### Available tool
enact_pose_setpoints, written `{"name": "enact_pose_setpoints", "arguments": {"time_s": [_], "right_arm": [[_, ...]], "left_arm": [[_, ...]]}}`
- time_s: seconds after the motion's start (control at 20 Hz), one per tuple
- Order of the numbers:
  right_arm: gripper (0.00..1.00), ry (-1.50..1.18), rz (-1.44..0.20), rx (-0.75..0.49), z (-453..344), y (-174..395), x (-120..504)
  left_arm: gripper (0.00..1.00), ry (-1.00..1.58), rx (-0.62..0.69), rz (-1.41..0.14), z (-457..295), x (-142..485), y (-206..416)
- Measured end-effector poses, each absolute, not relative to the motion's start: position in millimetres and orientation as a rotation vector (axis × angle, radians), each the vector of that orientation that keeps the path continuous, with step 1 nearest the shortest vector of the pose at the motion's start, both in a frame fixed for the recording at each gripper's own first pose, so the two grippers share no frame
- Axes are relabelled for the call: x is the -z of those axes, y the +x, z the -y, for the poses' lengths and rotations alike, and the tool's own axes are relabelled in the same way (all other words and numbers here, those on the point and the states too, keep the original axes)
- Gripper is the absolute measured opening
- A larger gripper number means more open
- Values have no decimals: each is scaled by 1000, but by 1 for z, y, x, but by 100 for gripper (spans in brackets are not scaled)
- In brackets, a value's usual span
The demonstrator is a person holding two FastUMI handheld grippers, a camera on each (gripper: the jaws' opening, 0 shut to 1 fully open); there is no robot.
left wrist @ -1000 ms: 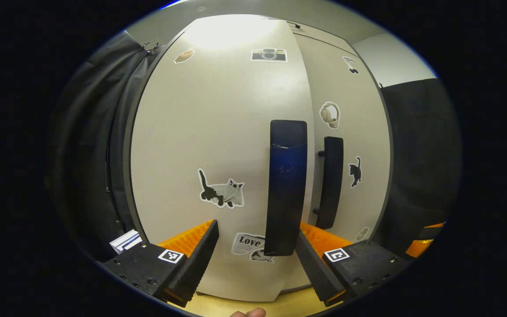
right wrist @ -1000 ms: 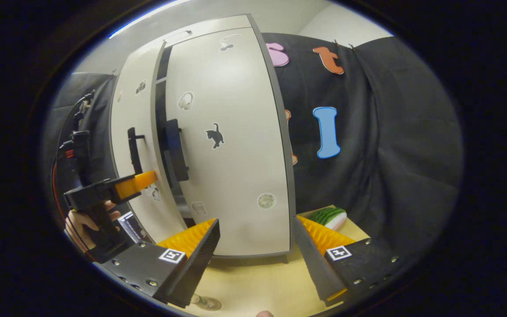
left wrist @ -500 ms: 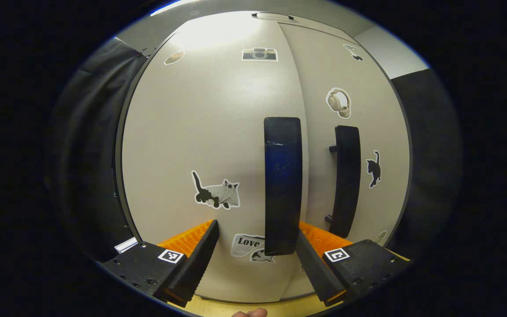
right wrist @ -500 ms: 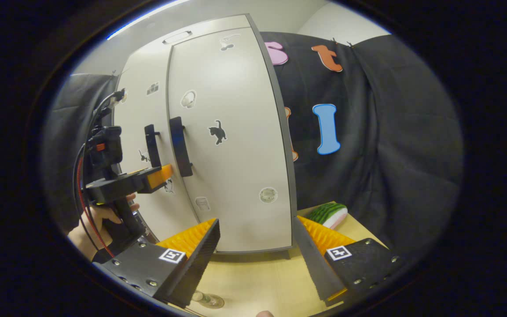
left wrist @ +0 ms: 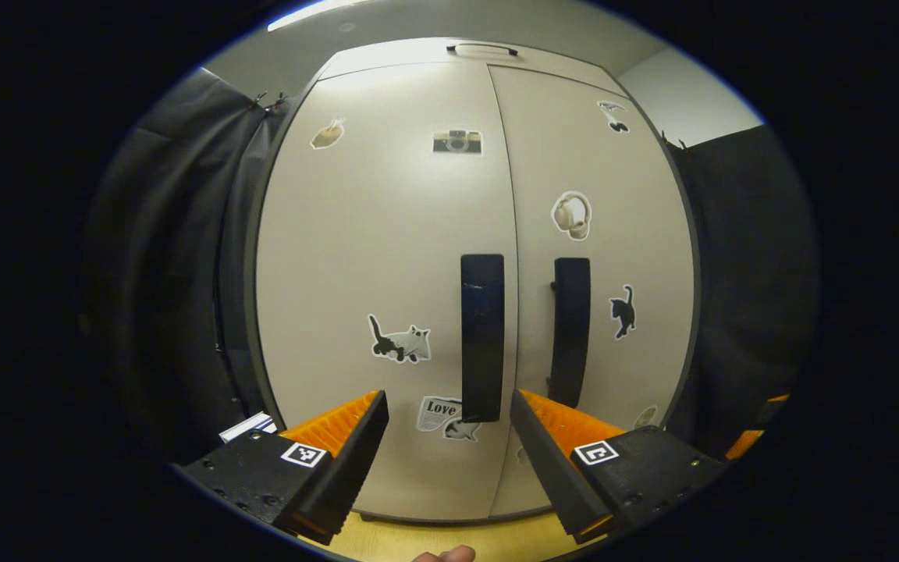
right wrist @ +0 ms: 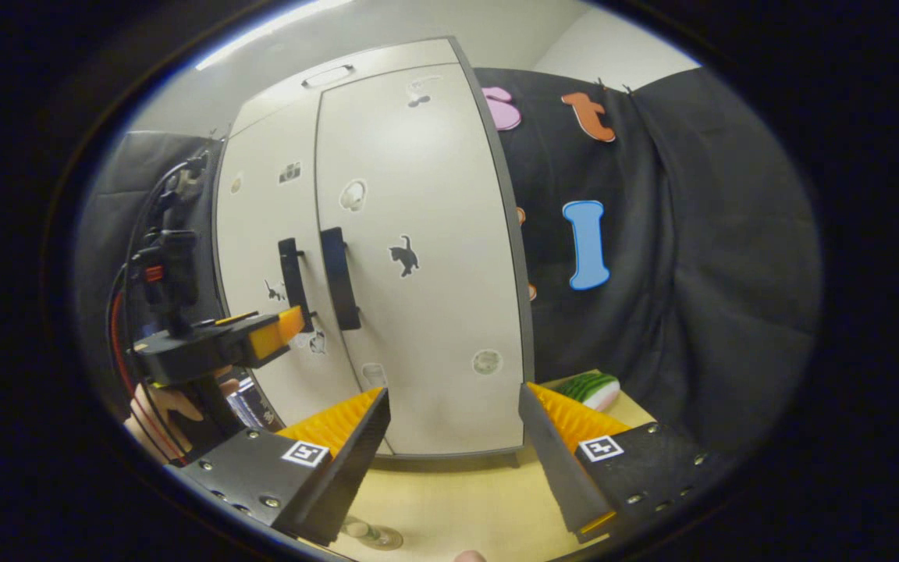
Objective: Grasp the bottle in the cabinet with the left hand and place it on the coaster, then close the right door with the right hand and the left door with the left hand.
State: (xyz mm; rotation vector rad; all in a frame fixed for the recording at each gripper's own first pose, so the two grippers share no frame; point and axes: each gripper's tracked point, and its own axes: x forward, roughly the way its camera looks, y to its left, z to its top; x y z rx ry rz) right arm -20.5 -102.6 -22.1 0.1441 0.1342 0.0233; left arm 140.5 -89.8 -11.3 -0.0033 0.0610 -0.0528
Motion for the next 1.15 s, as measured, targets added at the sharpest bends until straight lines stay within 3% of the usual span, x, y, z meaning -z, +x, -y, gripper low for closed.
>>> {"name": "enact_pose_setpoints", "arguments": {"time_s": [0.65, 1.15], "right_arm": [[100, 61, -41, -33, 73, -52, -38], [100, 49, -29, -32, 63, -72, -47]], "left_arm": [[96, -10, -45, -51, 23, -26, -3], [96, -27, -45, -43, 15, -25, -28]]}}
